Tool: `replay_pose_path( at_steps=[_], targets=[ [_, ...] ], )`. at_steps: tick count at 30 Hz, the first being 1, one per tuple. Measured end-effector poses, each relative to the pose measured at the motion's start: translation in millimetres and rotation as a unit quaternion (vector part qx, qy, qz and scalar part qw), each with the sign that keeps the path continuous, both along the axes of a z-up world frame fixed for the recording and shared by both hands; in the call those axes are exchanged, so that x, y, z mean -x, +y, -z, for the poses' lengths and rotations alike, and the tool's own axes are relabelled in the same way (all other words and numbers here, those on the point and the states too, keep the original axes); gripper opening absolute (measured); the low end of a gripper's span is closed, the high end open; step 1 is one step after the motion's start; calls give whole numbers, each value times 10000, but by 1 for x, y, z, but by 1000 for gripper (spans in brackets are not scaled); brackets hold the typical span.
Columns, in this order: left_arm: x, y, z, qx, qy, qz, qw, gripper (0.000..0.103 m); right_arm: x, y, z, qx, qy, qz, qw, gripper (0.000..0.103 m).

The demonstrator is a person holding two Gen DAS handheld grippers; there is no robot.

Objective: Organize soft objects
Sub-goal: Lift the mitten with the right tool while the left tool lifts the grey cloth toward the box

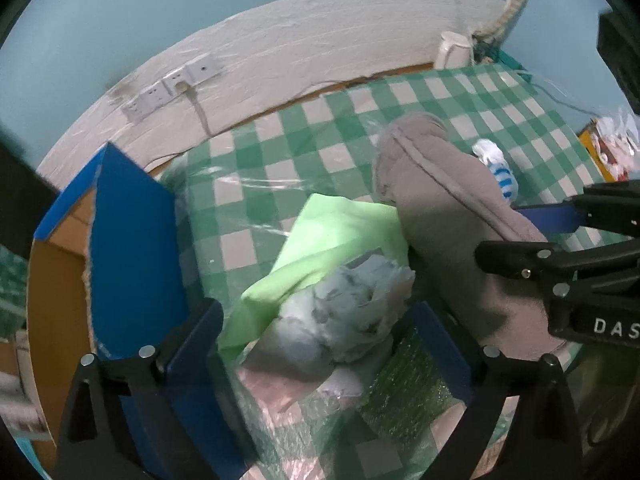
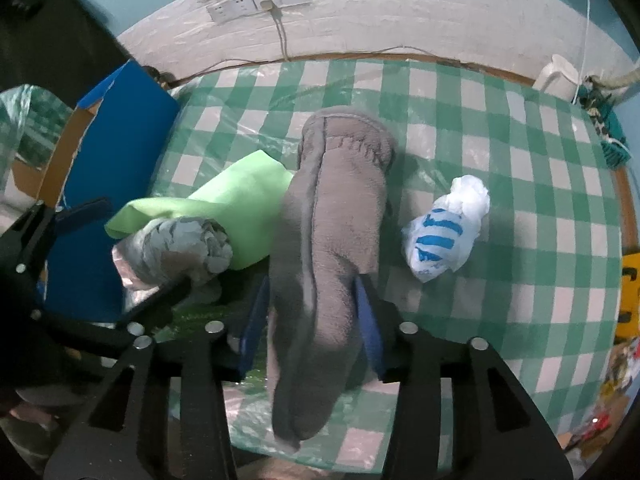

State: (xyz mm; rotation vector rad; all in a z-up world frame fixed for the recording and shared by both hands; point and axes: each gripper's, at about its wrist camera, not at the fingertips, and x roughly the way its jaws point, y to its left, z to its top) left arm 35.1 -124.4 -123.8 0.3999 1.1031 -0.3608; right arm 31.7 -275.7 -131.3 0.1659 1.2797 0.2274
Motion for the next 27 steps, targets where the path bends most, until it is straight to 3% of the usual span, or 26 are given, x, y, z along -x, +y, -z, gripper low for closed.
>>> replay_pose_path(
  at_steps=[4,6,7,11,18,20,21,27],
  targets=[
    [-1,-5,7,59,122,93,9999,97,-2,3,2,-83,55,-7,9999,47],
    [-2,-4,12,144,219,118,9996,85,-2,5,3,-49,66,-33,10000,47],
    [-2,-4,14,167,267,112,9994,72,-2,6,4,-49,84,-35,9999,47],
    [-4,-1,18,222,396,22,9990,60,-4,8,5,-39,114,-50,9999,47],
    [-3,6,9,458,365,-29,9983,54,-5,15,12,130,190,-144,9996,47],
    [-4,8,6,560,393,-43,9976,53,-4,18,13,220,153,-205,9994,43],
    [-4,10,4,656,444,-60,9968,53,-4,19,13,252,135,-242,9993,32],
    [-7,22,-11,924,382,-290,9946,51,-3,18,5,378,-54,-301,9988,18]
  ],
)
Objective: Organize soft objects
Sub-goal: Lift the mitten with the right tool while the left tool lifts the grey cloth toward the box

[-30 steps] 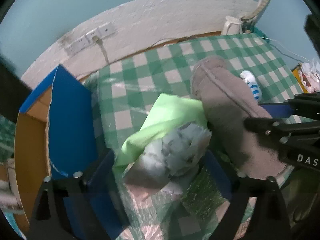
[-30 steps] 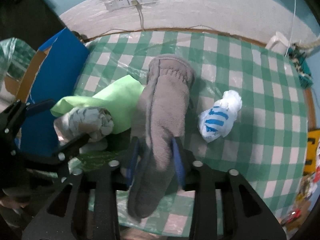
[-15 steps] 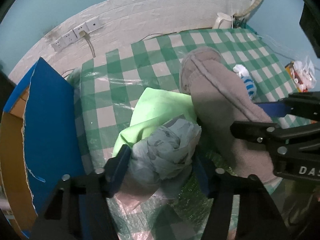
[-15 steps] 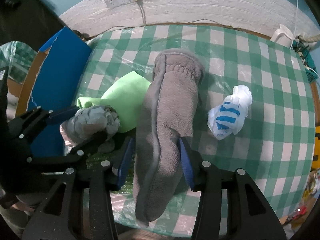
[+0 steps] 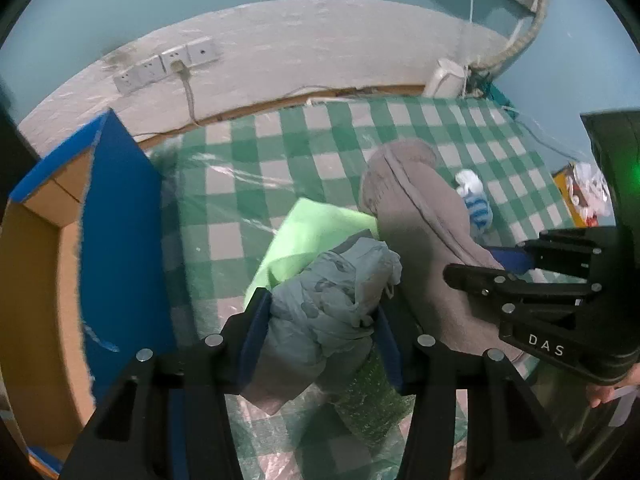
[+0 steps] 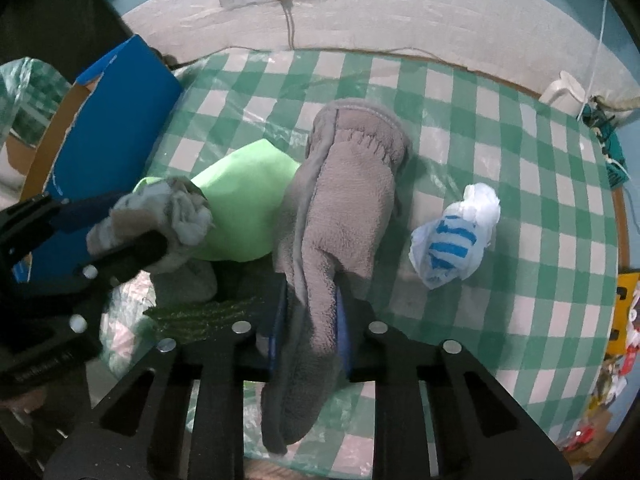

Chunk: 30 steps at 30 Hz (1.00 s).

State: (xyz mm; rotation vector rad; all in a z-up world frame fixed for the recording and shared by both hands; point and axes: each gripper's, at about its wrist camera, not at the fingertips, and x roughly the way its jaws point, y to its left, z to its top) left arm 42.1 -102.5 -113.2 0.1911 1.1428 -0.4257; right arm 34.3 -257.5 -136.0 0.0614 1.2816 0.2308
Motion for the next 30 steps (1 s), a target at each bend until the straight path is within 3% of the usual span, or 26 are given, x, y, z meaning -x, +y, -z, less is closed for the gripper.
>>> replay_pose_path(
  at_steps=[17,30],
  targets=[
    [2,24,-39,234,-395,-390,9982,50,9,-10,-45,134,-587,87,9981,15],
    [-2,46,-50,849,-213,-703,9937,50,13,1,-74,-231,-898,-33,9957,15]
  ],
)
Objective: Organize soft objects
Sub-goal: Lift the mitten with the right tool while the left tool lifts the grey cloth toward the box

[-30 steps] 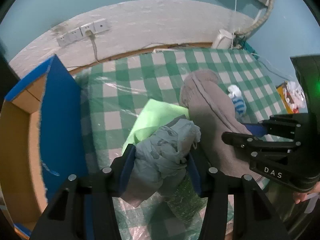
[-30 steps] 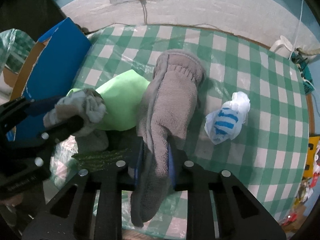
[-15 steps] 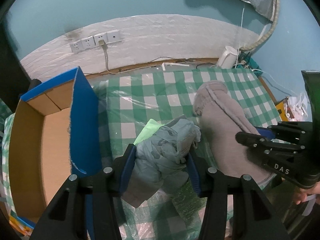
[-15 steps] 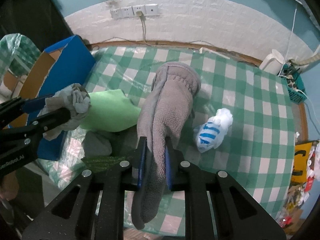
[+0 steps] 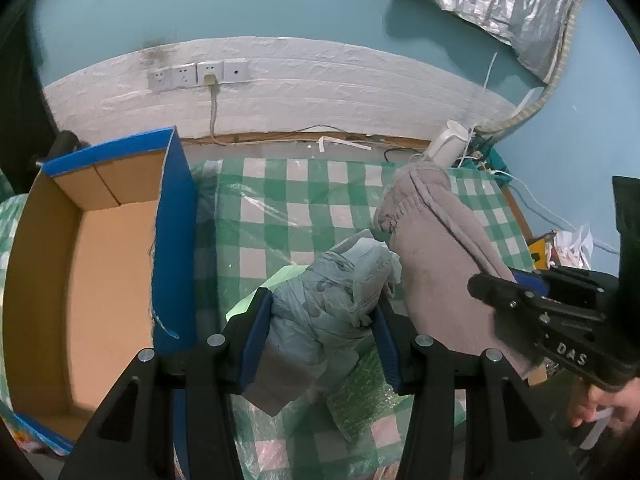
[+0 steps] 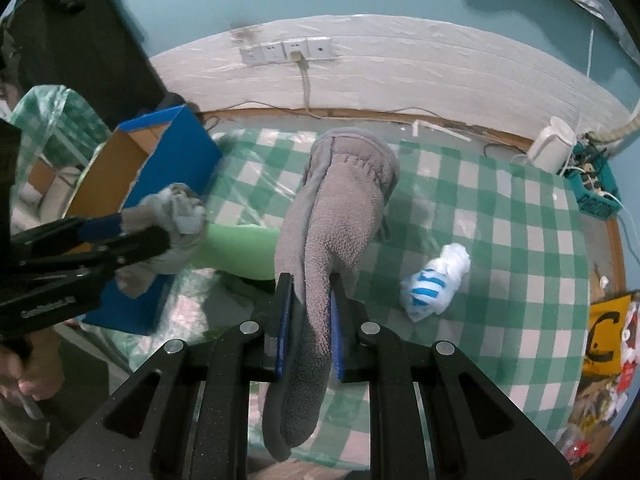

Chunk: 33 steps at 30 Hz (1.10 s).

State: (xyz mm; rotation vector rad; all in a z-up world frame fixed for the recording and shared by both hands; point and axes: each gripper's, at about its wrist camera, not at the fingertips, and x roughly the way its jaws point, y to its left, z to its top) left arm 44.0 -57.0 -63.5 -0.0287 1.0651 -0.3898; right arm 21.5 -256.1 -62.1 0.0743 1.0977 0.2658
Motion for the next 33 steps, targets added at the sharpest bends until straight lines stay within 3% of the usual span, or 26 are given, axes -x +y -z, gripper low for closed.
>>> replay_pose_path(
  at_steps=[9,17,26,30,32,33],
  targets=[
    [3,-2,1,63,52,21,10000,50,-1,27,4,-269,46,-355,9990,13],
    [-1,1,10,157,237,-8,9996,50,-7,68,43,153,436,-829,9955,12],
    [-3,21,5,351,261,-232,9988,50,-5,78,59,292,668,-937,9929,12],
    [-2,27,0,408,203,-283,9986,50,-7,76,63,136,808,-843,9931,20],
    [-1,29,-3,386,135,-306,9987,50,-7,76,65,137,855,-776,9932,33],
    [-1,30,-5,402,112,-301,9987,50,-7,76,66,152,855,-751,9934,53]
  ],
)
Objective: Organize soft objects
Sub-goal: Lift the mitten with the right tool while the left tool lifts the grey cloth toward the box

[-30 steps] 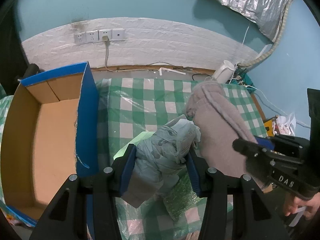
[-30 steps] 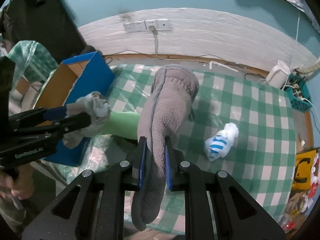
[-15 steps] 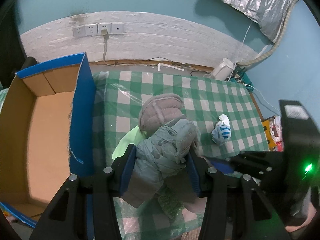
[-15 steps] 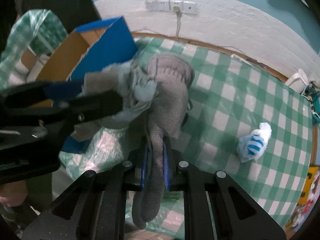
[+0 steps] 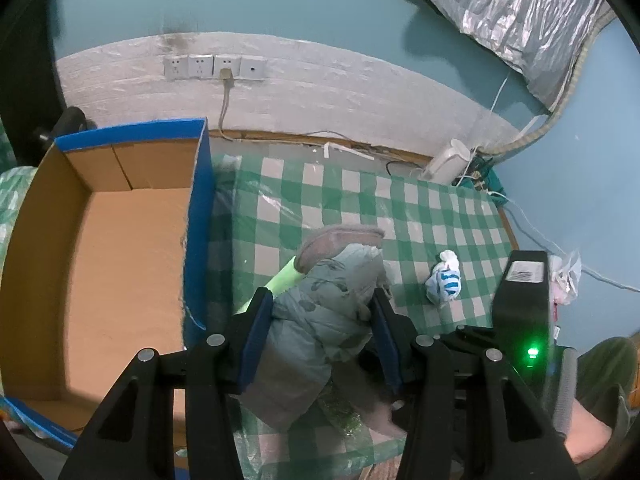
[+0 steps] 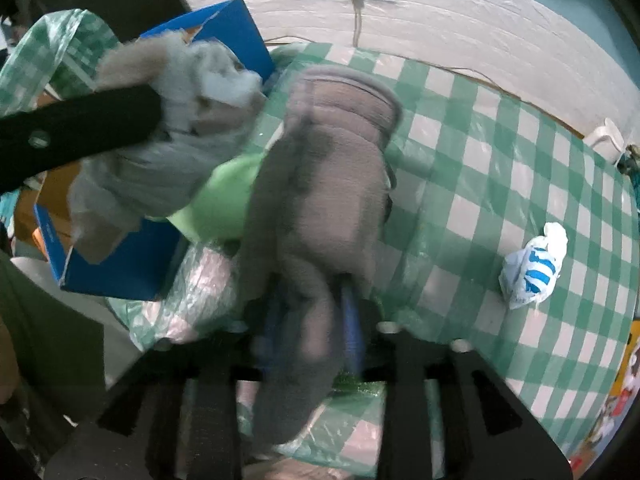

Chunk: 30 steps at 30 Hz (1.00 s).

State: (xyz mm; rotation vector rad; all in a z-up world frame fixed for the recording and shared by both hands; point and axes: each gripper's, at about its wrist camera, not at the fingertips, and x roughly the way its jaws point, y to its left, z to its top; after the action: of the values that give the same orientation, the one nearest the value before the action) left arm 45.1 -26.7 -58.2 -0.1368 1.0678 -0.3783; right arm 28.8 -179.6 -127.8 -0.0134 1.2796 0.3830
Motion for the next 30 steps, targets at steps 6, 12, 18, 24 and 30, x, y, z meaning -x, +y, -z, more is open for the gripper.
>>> replay_pose_path(
  at_steps=[6,12,18,24,30],
  targets=[
    [0,9,-4,73,-37,-80,9999,50,-2,3,7,-124,87,88,9998,43],
    [1,16,-4,76,-28,-168,9998,50,0,9,-2,-125,-19,-56,9999,16],
    [4,21,-8,35,-110,-223,9997,50,5,10,-15,13,-208,-50,9998,15],
    [9,23,-15,-46,-242,-239,9994,50,5,2,-30,-15,-379,73,9993,15],
    [12,27,-23,-142,-375,-260,9989,50,1,-5,-45,-64,-545,214,9983,15]
  ],
)
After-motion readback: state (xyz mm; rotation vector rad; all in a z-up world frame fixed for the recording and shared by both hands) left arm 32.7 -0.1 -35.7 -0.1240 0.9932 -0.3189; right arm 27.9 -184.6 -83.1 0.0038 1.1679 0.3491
